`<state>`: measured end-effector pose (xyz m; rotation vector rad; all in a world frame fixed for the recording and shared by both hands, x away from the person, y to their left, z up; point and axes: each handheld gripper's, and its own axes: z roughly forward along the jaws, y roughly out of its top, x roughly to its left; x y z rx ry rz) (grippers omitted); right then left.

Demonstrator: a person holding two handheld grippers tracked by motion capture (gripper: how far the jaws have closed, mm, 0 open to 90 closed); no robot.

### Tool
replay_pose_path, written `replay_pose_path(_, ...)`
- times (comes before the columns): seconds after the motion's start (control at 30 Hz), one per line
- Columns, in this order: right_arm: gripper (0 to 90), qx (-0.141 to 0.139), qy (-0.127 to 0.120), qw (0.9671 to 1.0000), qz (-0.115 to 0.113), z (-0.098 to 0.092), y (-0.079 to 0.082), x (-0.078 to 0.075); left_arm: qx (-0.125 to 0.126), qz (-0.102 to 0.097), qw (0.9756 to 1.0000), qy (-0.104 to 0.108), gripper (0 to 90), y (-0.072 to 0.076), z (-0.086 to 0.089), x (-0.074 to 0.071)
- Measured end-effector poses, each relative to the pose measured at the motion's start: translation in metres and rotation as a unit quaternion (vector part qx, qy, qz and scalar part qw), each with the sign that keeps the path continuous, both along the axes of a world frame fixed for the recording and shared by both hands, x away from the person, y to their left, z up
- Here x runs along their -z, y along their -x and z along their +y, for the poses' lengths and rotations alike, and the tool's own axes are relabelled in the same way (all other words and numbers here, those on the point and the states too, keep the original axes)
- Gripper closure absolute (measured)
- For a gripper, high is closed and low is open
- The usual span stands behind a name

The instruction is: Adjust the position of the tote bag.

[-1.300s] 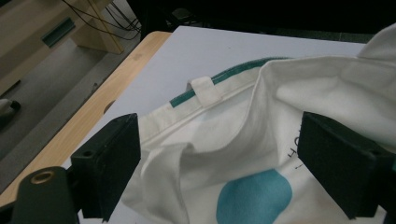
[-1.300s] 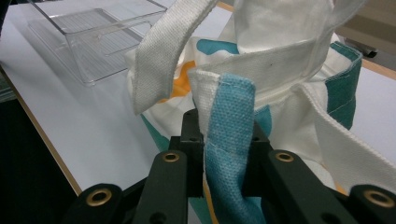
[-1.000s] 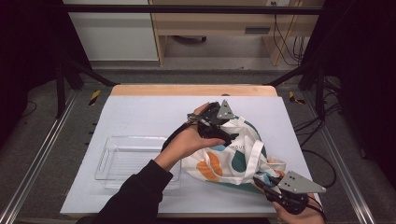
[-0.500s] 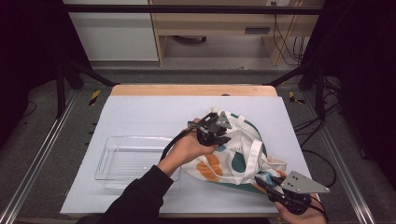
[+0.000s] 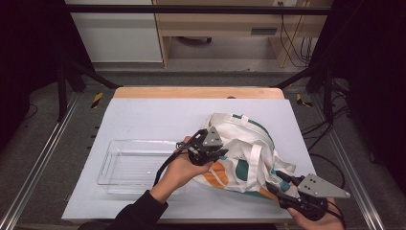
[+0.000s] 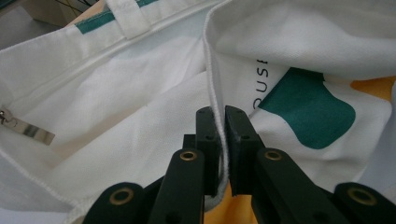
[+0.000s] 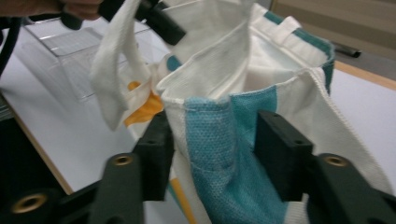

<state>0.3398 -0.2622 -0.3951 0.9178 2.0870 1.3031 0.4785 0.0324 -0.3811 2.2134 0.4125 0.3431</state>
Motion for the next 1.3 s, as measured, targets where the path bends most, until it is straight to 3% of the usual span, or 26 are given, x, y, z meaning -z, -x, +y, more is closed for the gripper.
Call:
replay_pose_path(0.03, 37.0, 0.004, -0.003, 1.0, -0.007, -0.001, 0.0, -0.003, -0.001, 0.002, 1.0, 0.001, 84.3, 0.003, 0.003, 0.001)
replay_pose_path(0.07, 37.0, 0.004, -0.003, 1.0, -0.007, -0.001, 0.0, -0.003, -0.001, 0.002, 1.0, 0.001, 84.2, 0.003, 0.003, 0.001)
replay_pose_path(0.17, 23.0, 0.0, -0.005, 1.0, -0.005, 0.001, 0.0, -0.011, 0.001, 0.001, 1.0, 0.001, 84.0, 0.007, 0.006, 0.004)
replay_pose_path(0.37, 18.0, -0.001, -0.014, 0.9999, -0.002, 0.004, -0.002, -0.028, -0.002, 0.001, 1.0, 0.006, 84.0, 0.013, 0.008, 0.009)
replay_pose_path(0.57, 19.0, 0.006, -0.011, 0.9999, 0.0, 0.007, -0.012, -0.042, 0.001, 0.001, 1.0, 0.006, 84.1, 0.018, 0.011, 0.012)
replay_pose_path(0.63, 21.1, 0.022, -0.015, 0.9997, 0.002, 0.006, -0.026, -0.05, 0.001, 0.0, 1.0, 0.008, 84.1, 0.021, 0.011, 0.014)
replay_pose_path(0.7, 21.9, 0.026, -0.016, 0.9995, 0.003, 0.006, -0.031, -0.052, 0.002, -0.001, 1.0, 0.008, 84.0, 0.023, 0.012, 0.014)
replay_pose_path(0.9, 29.0, 0.038, -0.006, 0.9992, 0.009, 0.015, -0.076, -0.062, 0.004, -0.001, 0.9999, 0.01, 83.8, 0.028, 0.015, 0.017)
replay_pose_path(1.13, 35.2, 0.047, 0.0, 0.9986, 0.024, 0.023, -0.102, -0.057, 0.005, -0.002, 0.9999, 0.013, 83.0, 0.031, 0.016, 0.018)
replay_pose_path(1.2, 36.5, 0.058, -0.01, 0.9977, 0.035, 0.022, -0.107, -0.052, 0.003, -0.003, 0.9999, 0.014, 82.9, 0.031, 0.016, 0.018)
replay_pose_path(1.23, 35.9, 0.06, 0.006, 0.9972, 0.044, 0.023, -0.11, -0.047, 0.003, -0.006, 0.9999, 0.013, 82.9, 0.032, 0.015, 0.018)
replay_pose_path(1.3, 35.9, 0.066, 0.01, 0.9969, 0.043, 0.022, -0.11, -0.044, 0.002, -0.006, 0.9999, 0.015, 82.9, 0.032, 0.016, 0.018)
